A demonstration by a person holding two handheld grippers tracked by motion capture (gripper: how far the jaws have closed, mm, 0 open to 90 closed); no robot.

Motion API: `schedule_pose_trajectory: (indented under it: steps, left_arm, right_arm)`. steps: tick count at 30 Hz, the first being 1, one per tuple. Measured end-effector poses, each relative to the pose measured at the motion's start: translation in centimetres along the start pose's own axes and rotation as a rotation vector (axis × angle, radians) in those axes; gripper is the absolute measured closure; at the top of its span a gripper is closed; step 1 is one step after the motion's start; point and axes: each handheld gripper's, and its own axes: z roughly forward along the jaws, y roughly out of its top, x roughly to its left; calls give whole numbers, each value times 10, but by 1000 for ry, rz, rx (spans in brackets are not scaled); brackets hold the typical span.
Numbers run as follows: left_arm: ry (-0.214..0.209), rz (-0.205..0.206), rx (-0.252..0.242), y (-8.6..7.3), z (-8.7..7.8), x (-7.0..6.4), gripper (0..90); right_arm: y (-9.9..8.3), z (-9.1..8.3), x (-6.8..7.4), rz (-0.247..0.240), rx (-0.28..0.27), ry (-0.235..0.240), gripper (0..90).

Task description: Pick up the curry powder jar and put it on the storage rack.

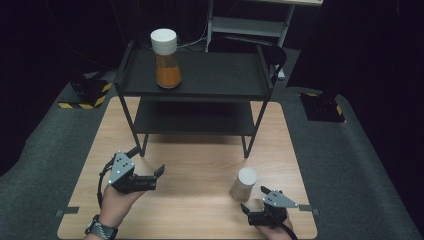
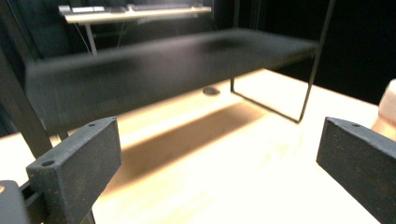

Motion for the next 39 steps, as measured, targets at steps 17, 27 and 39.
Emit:
schedule_pose_trajectory:
  steps: [17, 27, 39]
  left_arm:
    - [-15, -64, 189, -64, -7, -9, 2]
    - [12, -6, 237, -66, -2, -18, 3]
    - [38, 111, 272, -61, 3, -32, 4]
  right_arm:
    - [1, 1, 2, -6, 3, -5, 14]
    - [-1, 0, 3, -5, -4, -11, 3]
    - [-4, -2, 7, -24, -21, -15, 3]
